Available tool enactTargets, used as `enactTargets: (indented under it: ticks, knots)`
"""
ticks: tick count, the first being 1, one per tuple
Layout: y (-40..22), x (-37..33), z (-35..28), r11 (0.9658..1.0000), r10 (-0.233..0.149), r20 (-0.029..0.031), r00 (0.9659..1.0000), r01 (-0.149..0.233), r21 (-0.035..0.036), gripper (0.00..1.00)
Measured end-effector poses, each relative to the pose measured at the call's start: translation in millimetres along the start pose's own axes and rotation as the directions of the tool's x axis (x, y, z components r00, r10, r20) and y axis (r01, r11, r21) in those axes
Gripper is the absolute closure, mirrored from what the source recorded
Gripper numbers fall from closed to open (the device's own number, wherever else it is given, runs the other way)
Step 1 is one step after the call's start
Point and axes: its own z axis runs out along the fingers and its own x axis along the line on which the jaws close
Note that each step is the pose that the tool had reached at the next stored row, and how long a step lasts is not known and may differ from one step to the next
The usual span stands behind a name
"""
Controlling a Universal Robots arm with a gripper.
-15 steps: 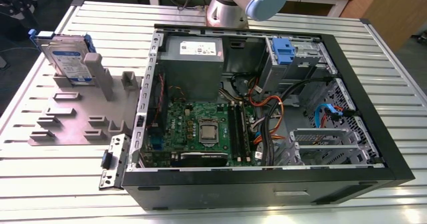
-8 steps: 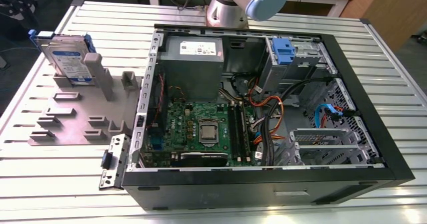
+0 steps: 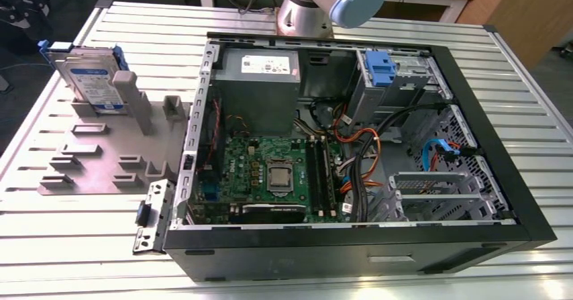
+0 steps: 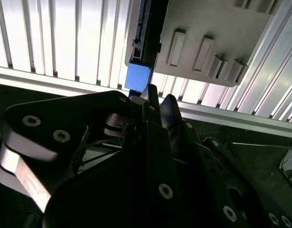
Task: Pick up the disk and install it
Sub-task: 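Pick up the disk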
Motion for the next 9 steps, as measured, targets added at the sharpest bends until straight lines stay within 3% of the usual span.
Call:
enactTargets:
  ticks: [2, 3, 9]
  knots:
    - [0.0, 0.0, 0.0, 1.0000, 0.000, 0.0000, 1.0000, 0.000, 0.0000, 0.74]
    - [0.0, 0.0, 0.0, 1.0000, 0.000, 0.0000, 1.0000, 0.000, 0.0000, 0.67]
    - [0.0, 0.0, 0.0, 1.0000, -0.001, 0.0000, 1.0000, 0.001, 0.0000, 0.66]
